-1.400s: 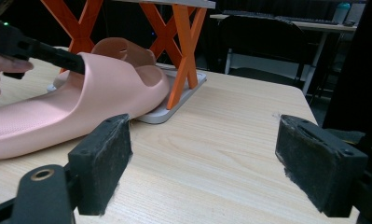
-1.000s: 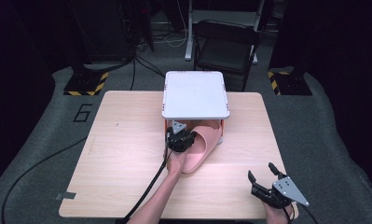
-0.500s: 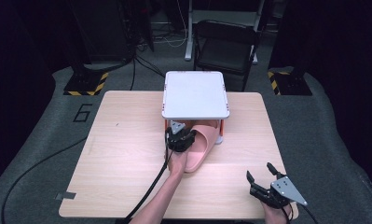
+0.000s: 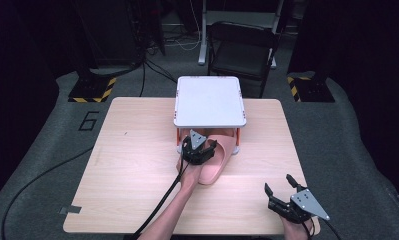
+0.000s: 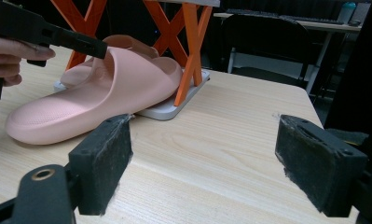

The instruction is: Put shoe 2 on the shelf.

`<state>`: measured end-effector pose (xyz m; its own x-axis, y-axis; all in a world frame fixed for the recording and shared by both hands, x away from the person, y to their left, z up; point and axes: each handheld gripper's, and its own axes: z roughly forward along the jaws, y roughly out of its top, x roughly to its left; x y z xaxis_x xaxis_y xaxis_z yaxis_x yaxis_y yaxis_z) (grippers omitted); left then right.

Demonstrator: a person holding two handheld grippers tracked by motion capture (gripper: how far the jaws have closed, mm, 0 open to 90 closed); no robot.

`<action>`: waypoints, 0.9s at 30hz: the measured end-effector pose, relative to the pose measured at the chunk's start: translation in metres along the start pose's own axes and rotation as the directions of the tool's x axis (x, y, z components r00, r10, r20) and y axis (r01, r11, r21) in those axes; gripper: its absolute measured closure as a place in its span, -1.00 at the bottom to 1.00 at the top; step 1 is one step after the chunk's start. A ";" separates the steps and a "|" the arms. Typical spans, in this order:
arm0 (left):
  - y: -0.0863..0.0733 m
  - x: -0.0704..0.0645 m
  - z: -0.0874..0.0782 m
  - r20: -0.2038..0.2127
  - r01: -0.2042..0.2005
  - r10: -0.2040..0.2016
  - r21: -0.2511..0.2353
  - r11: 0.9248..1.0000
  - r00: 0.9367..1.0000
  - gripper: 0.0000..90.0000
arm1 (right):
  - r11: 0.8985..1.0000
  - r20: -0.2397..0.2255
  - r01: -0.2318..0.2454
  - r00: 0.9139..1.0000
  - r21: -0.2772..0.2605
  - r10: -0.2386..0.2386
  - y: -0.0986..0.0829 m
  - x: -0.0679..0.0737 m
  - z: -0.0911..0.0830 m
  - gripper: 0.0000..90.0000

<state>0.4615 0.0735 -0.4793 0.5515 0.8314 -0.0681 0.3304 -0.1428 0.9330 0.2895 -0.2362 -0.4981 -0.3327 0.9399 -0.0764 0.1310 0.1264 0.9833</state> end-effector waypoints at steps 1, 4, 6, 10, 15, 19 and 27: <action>0.001 0.001 0.001 -0.013 -0.001 0.001 0.009 1.000 1.000 0.31 | 1.000 -0.001 0.000 1.000 0.001 0.000 0.000 0.000 0.000 -0.60; 0.002 0.008 0.001 0.002 0.028 -0.028 0.036 0.999 1.000 0.42 | 1.000 -0.008 0.006 1.000 0.003 -0.006 0.000 0.001 0.001 -0.60; 0.001 0.008 0.001 0.009 0.031 -0.031 0.036 0.999 0.999 0.39 | 1.000 -0.007 0.006 1.000 0.003 -0.006 0.000 0.001 0.000 -0.60; -0.001 0.007 0.002 0.002 -0.011 0.011 0.060 0.998 1.000 0.31 | 1.000 -0.005 0.001 1.000 0.006 -0.001 0.000 0.000 0.000 -0.60; -0.003 0.009 0.009 -0.006 0.016 -0.016 0.099 0.995 1.000 0.39 | 1.000 -0.004 0.003 1.000 0.001 -0.003 0.000 0.001 0.001 -0.60; -0.002 0.009 0.009 -0.032 0.029 -0.027 0.069 0.997 0.999 0.62 | 1.000 -0.003 0.003 1.000 0.002 -0.003 0.000 0.001 0.000 -0.60; -0.003 0.014 0.015 -0.128 0.161 -0.158 0.013 0.987 0.979 0.59 | 1.000 0.000 -0.002 1.000 0.002 0.002 0.000 0.000 0.000 -0.60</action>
<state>0.4795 0.0776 -0.4881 0.3899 0.9053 -0.1688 0.4247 -0.0142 0.9052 0.2895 -0.2364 -0.4985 -0.3327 0.9401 -0.0745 0.1335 0.1251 0.9831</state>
